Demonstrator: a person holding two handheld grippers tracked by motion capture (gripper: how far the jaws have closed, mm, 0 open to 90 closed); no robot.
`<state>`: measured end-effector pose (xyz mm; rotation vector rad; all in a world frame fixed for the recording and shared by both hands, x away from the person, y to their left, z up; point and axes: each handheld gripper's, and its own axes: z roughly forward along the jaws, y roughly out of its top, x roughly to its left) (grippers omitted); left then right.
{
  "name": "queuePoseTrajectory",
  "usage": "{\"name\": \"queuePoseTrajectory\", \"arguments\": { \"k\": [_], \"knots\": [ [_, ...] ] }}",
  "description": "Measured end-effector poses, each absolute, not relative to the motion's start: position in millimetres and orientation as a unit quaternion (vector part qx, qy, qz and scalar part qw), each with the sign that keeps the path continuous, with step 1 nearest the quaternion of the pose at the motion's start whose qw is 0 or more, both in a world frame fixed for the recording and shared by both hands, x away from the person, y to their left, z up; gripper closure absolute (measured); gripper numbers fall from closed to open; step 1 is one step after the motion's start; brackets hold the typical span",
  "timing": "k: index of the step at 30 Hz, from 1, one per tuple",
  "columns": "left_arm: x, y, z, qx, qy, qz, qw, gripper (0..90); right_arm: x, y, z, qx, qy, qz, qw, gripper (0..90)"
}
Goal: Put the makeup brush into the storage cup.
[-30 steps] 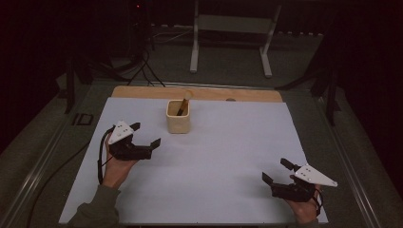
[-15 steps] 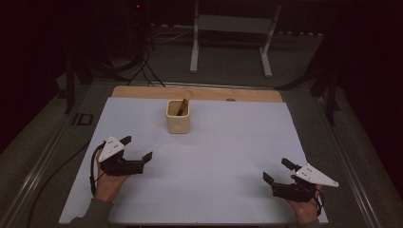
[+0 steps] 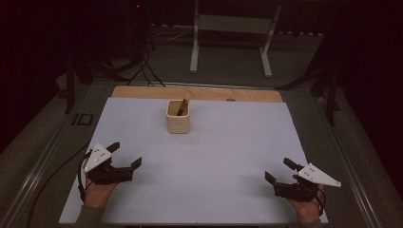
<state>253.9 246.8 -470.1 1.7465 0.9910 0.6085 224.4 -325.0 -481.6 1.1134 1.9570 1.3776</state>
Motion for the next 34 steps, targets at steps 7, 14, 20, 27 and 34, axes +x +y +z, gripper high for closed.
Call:
{"name": "queuePoseTrajectory", "arguments": {
  "k": [7,14,20,27,34],
  "knots": [
    [247,253,-474,0.723,0.414,0.252,0.492,3.5,224,-326,-481,0.407,0.719,0.505,0.248,8.9],
    [242,258,-476,0.719,0.42,0.256,0.491,3.5,224,-328,-481,0.408,0.718,0.507,0.248,8.9],
    [240,263,-479,0.719,0.425,0.256,0.486,3.5,223,-330,-482,0.407,0.718,0.507,0.247,8.9],
    [238,272,-485,0.718,0.438,0.262,0.473,3.4,222,-334,-483,0.41,0.718,0.505,0.248,8.9],
    [236,277,-486,0.716,0.442,0.269,0.468,3.4,223,-337,-483,0.412,0.714,0.509,0.246,9.0]
  ]
}}
